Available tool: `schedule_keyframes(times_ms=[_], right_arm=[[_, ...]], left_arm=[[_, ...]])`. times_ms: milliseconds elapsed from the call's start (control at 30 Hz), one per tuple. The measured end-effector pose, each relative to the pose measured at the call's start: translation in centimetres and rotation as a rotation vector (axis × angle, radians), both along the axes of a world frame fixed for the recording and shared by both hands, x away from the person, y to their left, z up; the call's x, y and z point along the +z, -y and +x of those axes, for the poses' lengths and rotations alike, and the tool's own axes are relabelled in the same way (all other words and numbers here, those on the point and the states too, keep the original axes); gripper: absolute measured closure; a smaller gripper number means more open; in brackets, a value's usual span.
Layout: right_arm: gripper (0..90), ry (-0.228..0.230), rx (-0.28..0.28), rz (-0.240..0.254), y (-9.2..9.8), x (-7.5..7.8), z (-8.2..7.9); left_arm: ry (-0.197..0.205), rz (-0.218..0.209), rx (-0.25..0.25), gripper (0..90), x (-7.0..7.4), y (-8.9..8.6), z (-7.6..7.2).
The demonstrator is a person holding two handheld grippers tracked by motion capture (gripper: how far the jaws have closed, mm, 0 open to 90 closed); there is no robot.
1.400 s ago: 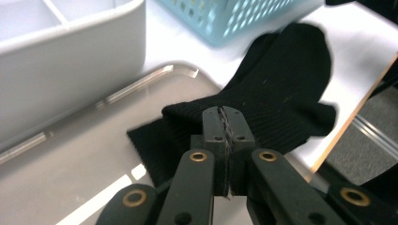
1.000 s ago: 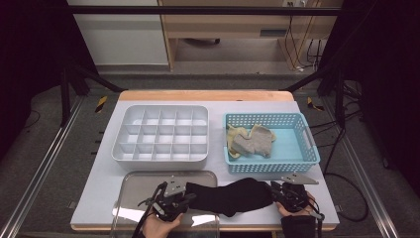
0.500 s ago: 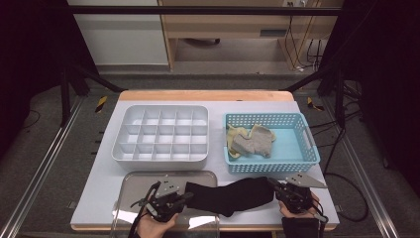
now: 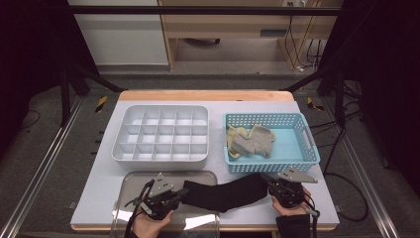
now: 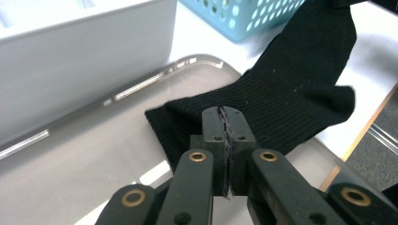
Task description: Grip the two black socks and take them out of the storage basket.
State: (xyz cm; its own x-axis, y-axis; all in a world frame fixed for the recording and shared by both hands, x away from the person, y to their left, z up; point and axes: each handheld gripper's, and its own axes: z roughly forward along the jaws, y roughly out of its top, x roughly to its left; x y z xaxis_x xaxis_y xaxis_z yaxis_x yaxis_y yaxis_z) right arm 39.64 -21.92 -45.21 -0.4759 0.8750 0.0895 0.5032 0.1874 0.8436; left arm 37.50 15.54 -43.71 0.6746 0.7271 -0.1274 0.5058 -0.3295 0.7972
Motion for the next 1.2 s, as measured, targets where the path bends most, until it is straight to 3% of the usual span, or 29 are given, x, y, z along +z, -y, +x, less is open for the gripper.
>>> schedule_keyframes(times_ms=[133,233,367,533,633,700,833,1000,1200], right_arm=[[87.2,0.009,0.01,0.007,-0.3,0.3,0.0],[87.0,-0.029,0.019,-0.019,-0.8,-0.5,0.4],[84.9,-0.07,0.018,-0.043,-0.9,-1.5,0.9],[75.6,-0.052,0.005,-0.019,-0.5,-1.3,0.6],[75.0,-0.041,-0.001,0.001,0.2,-0.9,-0.1],[74.8,-0.059,0.001,0.005,0.6,-1.2,-0.4],[75.2,-0.109,0.019,0.0,0.7,-2.5,-0.4],[87.3,-0.131,0.037,0.004,0.3,-2.7,-0.3],[90.0,-0.121,0.051,0.013,0.5,-2.2,-0.5]], left_arm=[[-0.012,0.007,0.017,88.4,0.0,-0.4,0.3],[-0.042,0.02,0.024,88.3,-0.8,-0.6,0.7],[-0.04,0.066,0.038,87.2,-1.6,-0.2,1.1],[-0.038,0.07,0.072,73.2,-1.9,-0.6,1.1],[-0.048,0.061,0.083,66.0,-2.0,-1.0,0.9],[-0.062,0.05,0.079,64.4,-2.0,-1.2,0.5],[-0.075,0.056,0.071,68.7,-2.3,-0.9,0.3],[-0.053,0.059,0.062,89.0,-2.4,-0.4,0.4],[0.013,0.044,0.051,89.8,-1.2,-0.6,0.2]])
